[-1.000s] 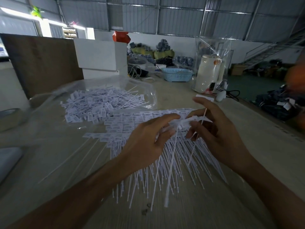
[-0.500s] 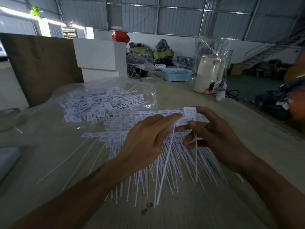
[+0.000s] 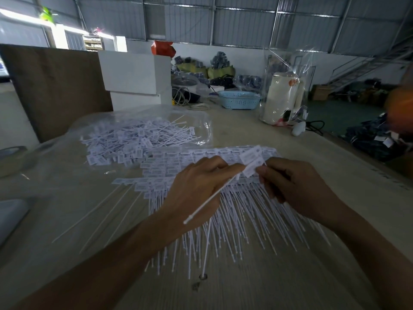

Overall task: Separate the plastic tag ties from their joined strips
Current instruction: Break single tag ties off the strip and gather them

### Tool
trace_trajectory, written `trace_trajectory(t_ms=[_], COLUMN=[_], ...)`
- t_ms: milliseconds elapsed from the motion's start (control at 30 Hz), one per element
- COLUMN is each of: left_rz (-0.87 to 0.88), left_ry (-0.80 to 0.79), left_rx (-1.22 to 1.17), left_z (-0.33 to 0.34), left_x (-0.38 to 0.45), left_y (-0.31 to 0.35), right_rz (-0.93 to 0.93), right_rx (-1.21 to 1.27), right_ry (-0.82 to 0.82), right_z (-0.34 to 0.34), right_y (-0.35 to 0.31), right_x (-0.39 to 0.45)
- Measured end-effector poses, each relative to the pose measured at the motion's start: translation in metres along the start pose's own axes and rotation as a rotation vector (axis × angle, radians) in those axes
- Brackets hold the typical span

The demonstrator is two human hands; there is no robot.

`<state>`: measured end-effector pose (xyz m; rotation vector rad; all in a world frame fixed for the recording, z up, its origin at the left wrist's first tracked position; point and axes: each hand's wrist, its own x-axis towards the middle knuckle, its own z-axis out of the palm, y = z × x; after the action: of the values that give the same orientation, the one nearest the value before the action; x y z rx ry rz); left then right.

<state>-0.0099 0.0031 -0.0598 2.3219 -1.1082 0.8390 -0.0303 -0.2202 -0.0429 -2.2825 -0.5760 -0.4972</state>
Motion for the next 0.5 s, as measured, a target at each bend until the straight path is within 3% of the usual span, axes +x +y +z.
trace_trajectory(t_ms=[100, 167, 333, 500], left_rz=[-0.027, -0.039, -0.116, -0.180], left_ry=[-0.021, -0.017, 0.030, -0.028], left_rx=[-0.026, -0.038, -0.214, -0.372], left_z=[-0.003, -0.002, 0.005, 0.005], left_x=[-0.001, -0.002, -0.001, 0.001], left_y=[-0.001, -0.003, -0.002, 0.001], right_rz=[-0.173, -0.185, 0.015, 0.114], right_rx=[-0.228, -0.280, 0.009, 0.008], right_ry=[0.099, 0.152, 0.215, 0.066], right_z=[-0.004, -0.008, -0.009, 0.011], right_y=[0.004, 0.007, 0.009, 0.006], right_x=[-0.001, 0.000, 0.000, 0.003])
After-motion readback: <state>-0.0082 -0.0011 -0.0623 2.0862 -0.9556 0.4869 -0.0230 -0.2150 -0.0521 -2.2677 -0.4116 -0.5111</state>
